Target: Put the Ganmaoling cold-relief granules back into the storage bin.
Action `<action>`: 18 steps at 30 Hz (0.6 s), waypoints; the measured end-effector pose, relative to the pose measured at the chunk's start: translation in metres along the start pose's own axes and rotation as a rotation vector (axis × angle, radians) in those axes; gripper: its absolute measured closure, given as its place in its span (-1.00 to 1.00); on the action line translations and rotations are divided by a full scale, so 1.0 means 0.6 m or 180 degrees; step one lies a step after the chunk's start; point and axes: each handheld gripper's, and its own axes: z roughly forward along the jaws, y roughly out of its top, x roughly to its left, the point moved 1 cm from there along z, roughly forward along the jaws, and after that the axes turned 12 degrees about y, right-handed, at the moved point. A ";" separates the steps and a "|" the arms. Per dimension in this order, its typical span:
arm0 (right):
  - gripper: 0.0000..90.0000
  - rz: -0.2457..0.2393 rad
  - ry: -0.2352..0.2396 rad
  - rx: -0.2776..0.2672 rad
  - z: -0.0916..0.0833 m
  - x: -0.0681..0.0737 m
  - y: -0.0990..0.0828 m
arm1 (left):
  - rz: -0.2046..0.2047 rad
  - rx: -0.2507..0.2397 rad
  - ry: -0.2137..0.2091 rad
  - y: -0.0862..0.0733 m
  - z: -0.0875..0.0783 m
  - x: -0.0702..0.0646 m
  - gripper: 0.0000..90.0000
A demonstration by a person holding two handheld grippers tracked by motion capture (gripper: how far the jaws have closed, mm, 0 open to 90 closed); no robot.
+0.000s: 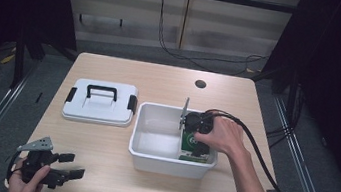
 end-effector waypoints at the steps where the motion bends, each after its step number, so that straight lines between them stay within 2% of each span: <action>1: -0.71 -0.0007 -0.0008 -0.0003 0.000 0.000 0.000 | 0.0000 0.0000 -0.0001 0.000 0.000 0.000 -0.62; 10: -0.73 -0.0018 -0.0044 -0.0013 0.000 0.002 -0.002 | 0.0000 -0.0001 0.0005 0.000 0.000 0.000 -0.62; 11: -0.74 -0.0021 -0.0106 -0.0006 0.000 0.001 -0.003 | -0.0006 -0.0003 0.0004 0.000 0.000 0.000 -0.62; 18: -0.78 -0.0053 -0.0076 -0.0013 0.000 0.003 -0.004 | 0.0002 -0.0001 0.0004 0.000 0.000 0.000 -0.62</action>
